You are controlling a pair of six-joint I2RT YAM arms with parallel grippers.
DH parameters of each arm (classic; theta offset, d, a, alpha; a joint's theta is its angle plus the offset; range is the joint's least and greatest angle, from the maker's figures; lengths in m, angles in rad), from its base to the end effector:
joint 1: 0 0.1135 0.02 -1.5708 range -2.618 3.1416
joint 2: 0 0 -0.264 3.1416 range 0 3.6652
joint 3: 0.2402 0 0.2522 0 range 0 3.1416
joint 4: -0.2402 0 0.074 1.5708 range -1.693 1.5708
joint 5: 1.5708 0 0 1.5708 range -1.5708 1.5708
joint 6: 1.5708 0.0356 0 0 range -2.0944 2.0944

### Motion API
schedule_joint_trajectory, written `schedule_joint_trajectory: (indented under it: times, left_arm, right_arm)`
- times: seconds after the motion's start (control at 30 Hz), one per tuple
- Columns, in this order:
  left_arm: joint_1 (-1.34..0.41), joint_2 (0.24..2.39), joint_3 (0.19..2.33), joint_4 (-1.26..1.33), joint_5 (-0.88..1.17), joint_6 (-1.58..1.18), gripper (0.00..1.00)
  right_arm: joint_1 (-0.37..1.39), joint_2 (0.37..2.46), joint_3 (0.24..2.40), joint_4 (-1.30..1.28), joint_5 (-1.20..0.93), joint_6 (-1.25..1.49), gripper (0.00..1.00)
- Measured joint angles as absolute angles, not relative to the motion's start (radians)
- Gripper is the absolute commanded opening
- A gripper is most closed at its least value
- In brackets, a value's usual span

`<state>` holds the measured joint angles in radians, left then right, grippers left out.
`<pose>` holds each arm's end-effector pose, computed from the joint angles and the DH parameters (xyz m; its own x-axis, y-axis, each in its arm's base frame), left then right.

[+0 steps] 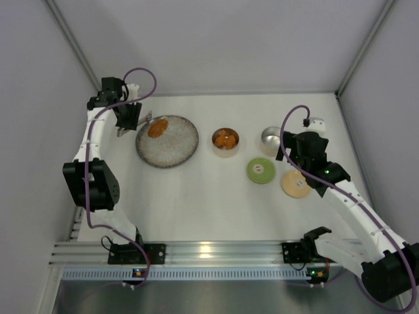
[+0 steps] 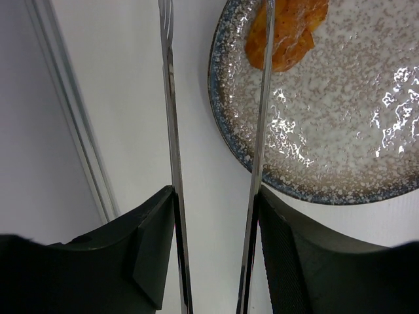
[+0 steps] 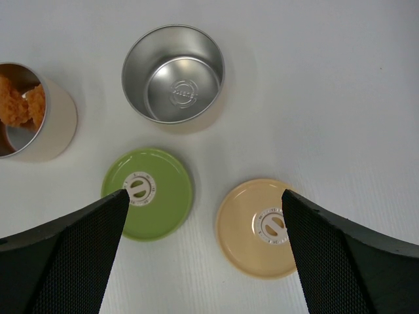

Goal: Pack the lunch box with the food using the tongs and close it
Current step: Pick up the fake food from the plate.

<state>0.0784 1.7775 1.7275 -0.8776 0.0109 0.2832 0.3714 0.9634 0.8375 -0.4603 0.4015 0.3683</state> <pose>0.3864 0.0300 0.3319 -0.7860 0.2185 -0.5783 0.1540 0.9752 0.1592 0.1996 0.0628 0.3000 -0.4920 0.1640 -0.8550 0.1570 0.9827 0.0982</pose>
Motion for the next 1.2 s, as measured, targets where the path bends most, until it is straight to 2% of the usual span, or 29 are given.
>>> schedule_joint_trajectory:
  times: [0.6, 0.97, 1.07, 1.17, 1.2]
  left_arm:
    - [0.058, 1.753, 1.618, -0.847, 0.162, 0.386, 0.57]
    - [0.057, 1.820, 1.614, -0.813, 0.162, 0.408, 0.55]
    - [0.057, 1.826, 1.588, -0.801, 0.157, 0.415, 0.50]
    - [0.057, 1.826, 1.557, -0.798, 0.142, 0.418, 0.36]
    - [0.057, 1.826, 1.546, -0.797, 0.138, 0.419, 0.26]
  right_arm:
    - [0.371, 0.964, 0.838, -0.461, 0.400, 0.371, 0.99]
    - [0.371, 0.963, 0.838, -0.464, 0.400, 0.373, 0.99]
    - [0.371, 0.962, 0.838, -0.464, 0.400, 0.378, 0.99]
    - [0.371, 0.962, 0.838, -0.464, 0.400, 0.379, 0.99]
    - [0.371, 0.962, 0.838, -0.464, 0.400, 0.379, 0.99]
